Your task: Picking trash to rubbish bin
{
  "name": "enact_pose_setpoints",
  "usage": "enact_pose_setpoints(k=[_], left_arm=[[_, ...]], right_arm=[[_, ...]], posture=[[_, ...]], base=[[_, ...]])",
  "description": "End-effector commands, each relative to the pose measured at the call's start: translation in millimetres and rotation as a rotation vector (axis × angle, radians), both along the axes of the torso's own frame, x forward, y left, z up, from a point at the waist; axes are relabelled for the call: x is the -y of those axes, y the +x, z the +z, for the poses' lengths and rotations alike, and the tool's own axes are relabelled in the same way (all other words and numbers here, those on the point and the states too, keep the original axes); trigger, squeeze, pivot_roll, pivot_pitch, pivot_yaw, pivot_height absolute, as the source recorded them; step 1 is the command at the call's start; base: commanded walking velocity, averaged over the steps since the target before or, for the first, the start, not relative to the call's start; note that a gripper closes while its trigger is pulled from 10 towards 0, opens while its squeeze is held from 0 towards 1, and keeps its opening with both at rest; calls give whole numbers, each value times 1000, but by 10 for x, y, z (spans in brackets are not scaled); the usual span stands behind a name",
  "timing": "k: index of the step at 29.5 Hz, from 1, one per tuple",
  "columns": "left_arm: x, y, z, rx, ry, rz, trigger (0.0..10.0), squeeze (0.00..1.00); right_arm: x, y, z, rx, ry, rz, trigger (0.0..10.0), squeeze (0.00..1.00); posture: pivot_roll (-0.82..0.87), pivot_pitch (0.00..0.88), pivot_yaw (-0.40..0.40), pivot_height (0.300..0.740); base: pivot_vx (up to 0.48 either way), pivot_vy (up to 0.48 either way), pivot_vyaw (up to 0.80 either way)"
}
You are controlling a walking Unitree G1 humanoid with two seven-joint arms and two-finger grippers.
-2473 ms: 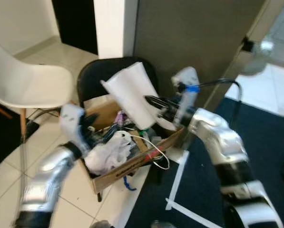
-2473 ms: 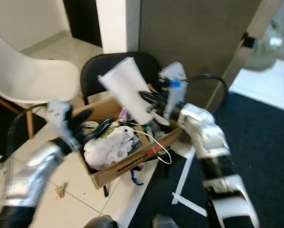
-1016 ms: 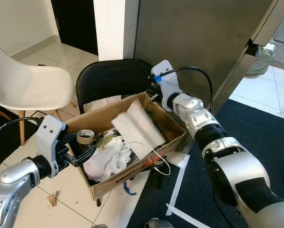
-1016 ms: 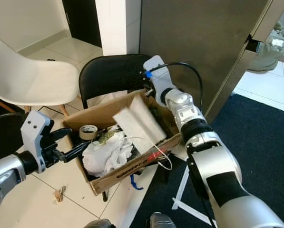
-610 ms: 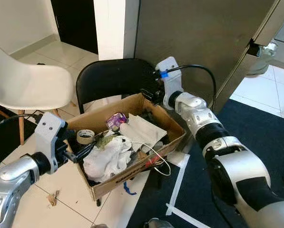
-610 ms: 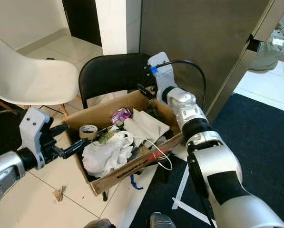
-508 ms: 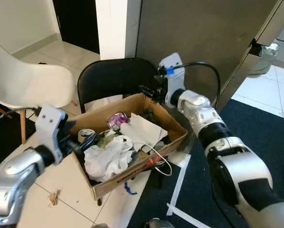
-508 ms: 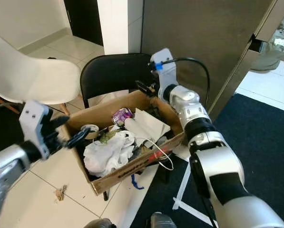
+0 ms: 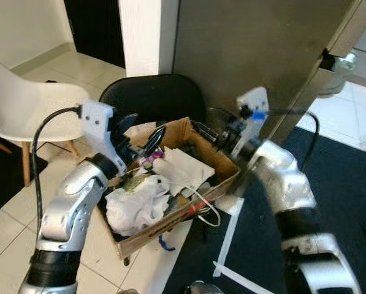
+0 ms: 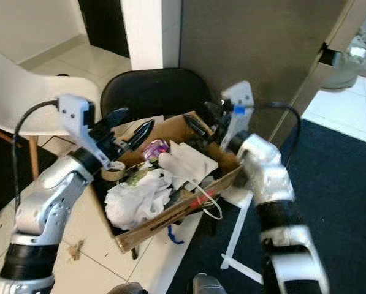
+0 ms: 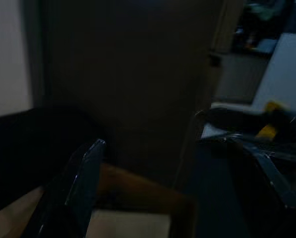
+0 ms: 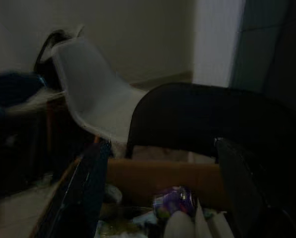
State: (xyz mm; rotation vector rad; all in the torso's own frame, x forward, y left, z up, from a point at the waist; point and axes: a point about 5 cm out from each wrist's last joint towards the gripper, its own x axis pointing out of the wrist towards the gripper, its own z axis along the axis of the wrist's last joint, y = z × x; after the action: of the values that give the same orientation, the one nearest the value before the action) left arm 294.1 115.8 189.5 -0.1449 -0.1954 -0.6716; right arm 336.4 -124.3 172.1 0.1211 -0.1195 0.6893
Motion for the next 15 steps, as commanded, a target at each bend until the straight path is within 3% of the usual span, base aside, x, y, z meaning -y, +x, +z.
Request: enact_pose_setpoints(k=[1, 8, 15], left_arm=[[77, 40, -70, -17, 9, 0, 10000, 0], [111, 120, -155, -45, -33, 21, 10000, 0], [108, 156, -202, -55, -76, 25, 10000, 0]], right_arm=[[24, -2, 21, -11, 39, -22, 10000, 0], [-11, 1, 45, -18, 21, -7, 10000, 0], [38, -43, 17, -63, 74, -35, 10000, 0]], posture=[[-16, 0, -52, 740], [-11, 0, -61, 740], [-5, 0, -63, 740]], base=[[0, -450, 0], [0, -450, 0], [0, -449, 0]])
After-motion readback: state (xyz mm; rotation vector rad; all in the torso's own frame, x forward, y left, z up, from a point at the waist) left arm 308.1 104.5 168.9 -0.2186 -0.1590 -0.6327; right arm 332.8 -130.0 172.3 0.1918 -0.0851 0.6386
